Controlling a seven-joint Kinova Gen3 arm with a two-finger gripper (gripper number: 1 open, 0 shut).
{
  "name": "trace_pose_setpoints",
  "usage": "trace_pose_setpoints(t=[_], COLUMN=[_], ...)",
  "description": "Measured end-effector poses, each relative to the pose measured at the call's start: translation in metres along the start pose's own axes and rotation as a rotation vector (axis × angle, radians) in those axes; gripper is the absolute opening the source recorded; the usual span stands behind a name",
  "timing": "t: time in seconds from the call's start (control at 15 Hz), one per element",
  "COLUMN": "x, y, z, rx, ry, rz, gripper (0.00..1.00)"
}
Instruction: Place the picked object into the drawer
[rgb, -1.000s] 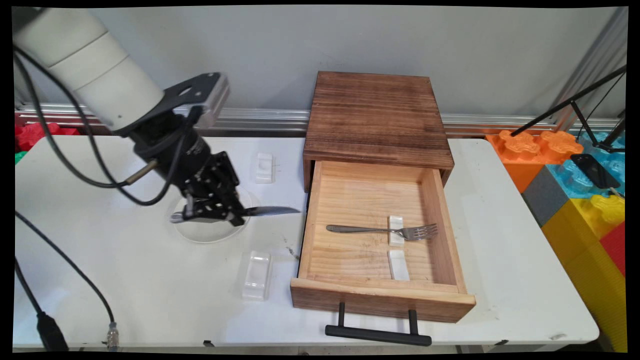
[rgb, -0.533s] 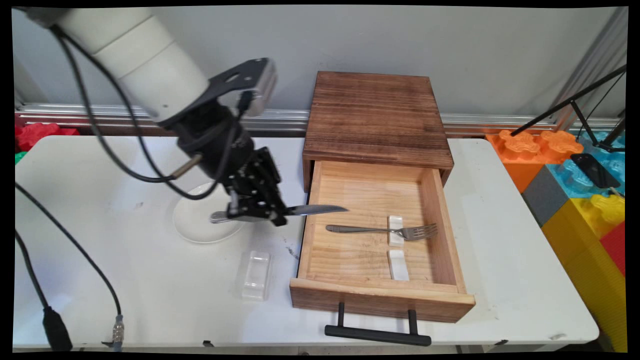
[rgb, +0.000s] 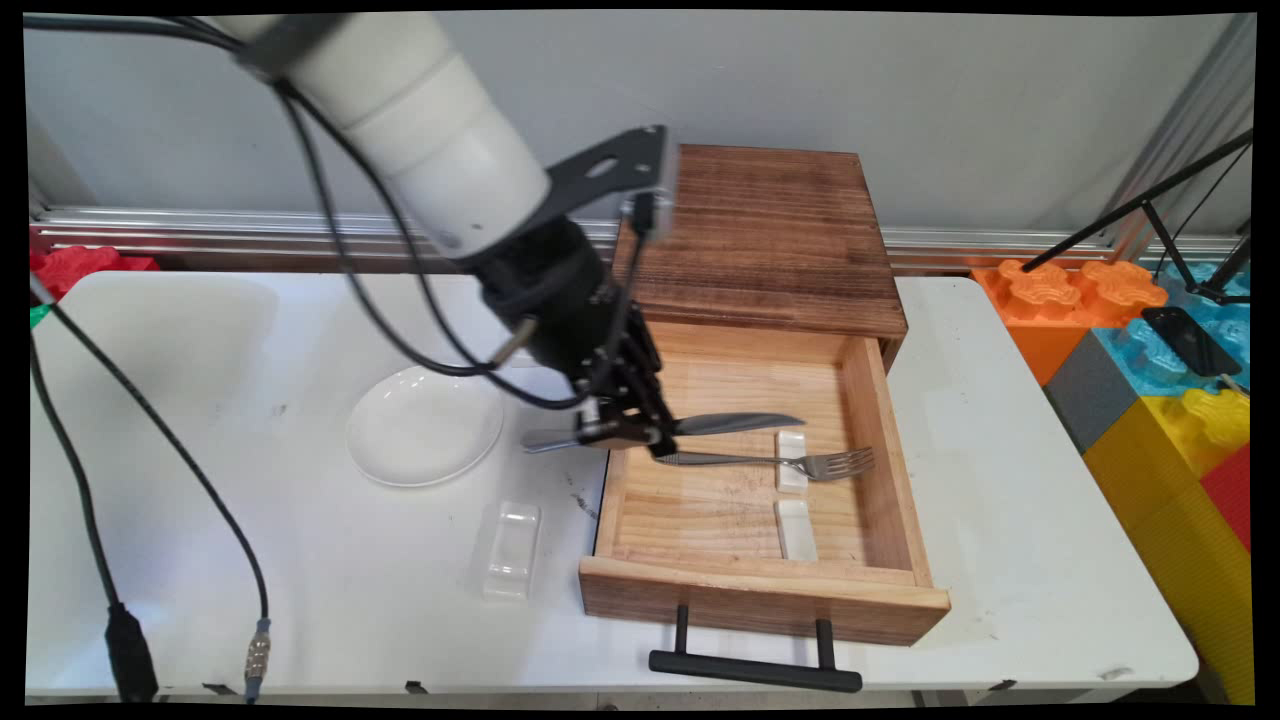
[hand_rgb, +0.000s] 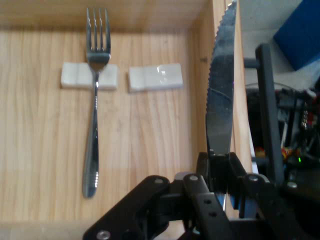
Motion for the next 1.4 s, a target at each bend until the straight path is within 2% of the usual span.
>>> trace_pose_setpoints(t=[0.27,0.67,1.13,1.4], x=[0.017,0.036,0.033,0.027], y=[-0.008,-0.02,-0.029,-0.032], z=[0.024,0.079,0.141,0.166], rx=[0.003,-0.004,-0.009,-0.013], ry=[0.015,0.035,0.03,0.017], rz=[-0.01,-0.018,-0.016,-0.012], gripper=[0.0,0.0,0.0,0.0])
